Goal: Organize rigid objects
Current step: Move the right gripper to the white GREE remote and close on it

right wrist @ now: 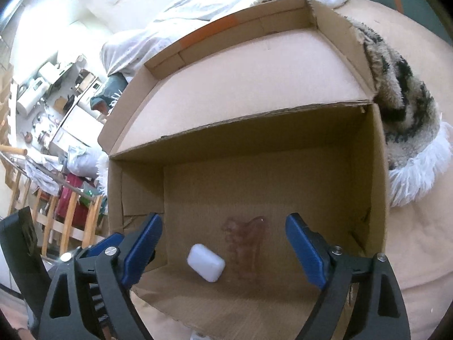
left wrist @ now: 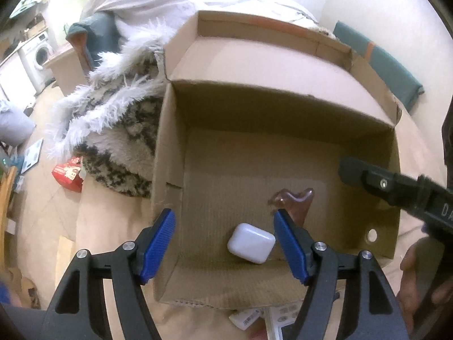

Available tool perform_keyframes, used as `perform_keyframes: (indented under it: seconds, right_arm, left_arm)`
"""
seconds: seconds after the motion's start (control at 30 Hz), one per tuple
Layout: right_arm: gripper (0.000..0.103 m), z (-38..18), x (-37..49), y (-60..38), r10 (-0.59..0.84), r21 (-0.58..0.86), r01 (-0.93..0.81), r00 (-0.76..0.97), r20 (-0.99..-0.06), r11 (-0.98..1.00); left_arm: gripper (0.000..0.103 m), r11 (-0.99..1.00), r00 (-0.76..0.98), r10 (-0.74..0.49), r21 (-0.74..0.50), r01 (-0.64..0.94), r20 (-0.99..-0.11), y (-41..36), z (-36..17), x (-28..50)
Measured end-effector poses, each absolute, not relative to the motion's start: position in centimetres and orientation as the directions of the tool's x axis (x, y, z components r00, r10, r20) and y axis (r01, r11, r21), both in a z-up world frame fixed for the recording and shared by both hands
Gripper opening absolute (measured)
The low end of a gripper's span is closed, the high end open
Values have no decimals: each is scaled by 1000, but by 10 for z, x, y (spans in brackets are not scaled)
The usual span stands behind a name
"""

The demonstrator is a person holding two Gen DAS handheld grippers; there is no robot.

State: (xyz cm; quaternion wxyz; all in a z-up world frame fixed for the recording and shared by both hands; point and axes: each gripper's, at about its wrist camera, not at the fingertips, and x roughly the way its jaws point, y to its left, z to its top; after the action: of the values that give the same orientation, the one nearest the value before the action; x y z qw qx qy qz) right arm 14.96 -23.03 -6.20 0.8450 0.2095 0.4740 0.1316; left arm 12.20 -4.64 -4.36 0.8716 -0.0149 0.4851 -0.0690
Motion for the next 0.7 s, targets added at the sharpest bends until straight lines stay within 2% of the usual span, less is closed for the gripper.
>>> perform_keyframes:
  seconds: [0.43,0.7]
  right_arm:
    - [94,-42,115,-239,392,455,-24,549,-738,890]
    - [94,-42,86,-235,353,408,-16,530,-771,913]
  left_arm:
    - [69,994,568,-112,-86,72,-815,-26,-15,102]
    - [69,996,562,-86,-92,17,-823,2,-11,77]
